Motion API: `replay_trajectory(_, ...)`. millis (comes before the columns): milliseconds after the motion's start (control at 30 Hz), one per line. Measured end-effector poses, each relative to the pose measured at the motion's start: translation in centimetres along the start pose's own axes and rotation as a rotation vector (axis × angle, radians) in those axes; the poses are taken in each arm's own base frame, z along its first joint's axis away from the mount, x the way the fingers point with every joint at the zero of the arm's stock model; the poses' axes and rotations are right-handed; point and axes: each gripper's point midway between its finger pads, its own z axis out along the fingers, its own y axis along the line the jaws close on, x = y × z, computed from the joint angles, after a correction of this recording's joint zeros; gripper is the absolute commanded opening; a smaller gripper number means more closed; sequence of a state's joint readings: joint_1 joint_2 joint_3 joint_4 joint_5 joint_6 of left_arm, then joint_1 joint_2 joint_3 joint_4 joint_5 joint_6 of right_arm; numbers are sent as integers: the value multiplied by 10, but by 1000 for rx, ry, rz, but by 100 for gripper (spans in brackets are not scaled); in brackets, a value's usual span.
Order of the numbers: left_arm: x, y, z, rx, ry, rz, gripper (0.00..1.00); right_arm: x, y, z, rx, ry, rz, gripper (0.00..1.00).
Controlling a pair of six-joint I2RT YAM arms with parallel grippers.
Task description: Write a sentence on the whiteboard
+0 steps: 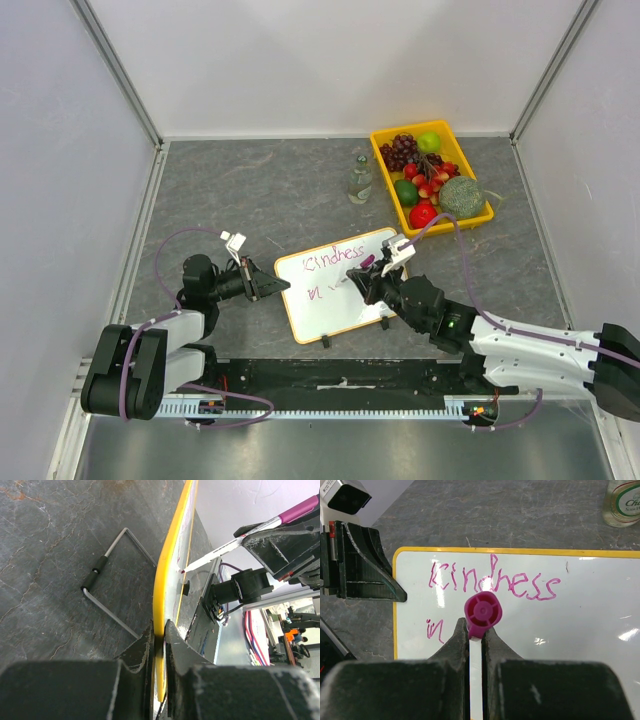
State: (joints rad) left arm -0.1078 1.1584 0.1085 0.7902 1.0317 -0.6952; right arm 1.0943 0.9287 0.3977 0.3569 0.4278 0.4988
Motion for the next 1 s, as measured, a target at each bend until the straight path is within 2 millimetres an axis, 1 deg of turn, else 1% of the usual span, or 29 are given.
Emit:
replay_trajectory(200,0,0,0,0,0,0,2,0,0,2,4,-4,10,0)
replay_trajectory(500,0,0,0,0,0,0,2,-6,-4,3,24,-30,25,0)
replay_trajectory(800,0,0,0,0,0,0,2,-6,-3,5,19,-30,27,0)
replay_trajectory(1000,0,0,0,0,0,0,2,-1,-2,3,2,-18,28,0)
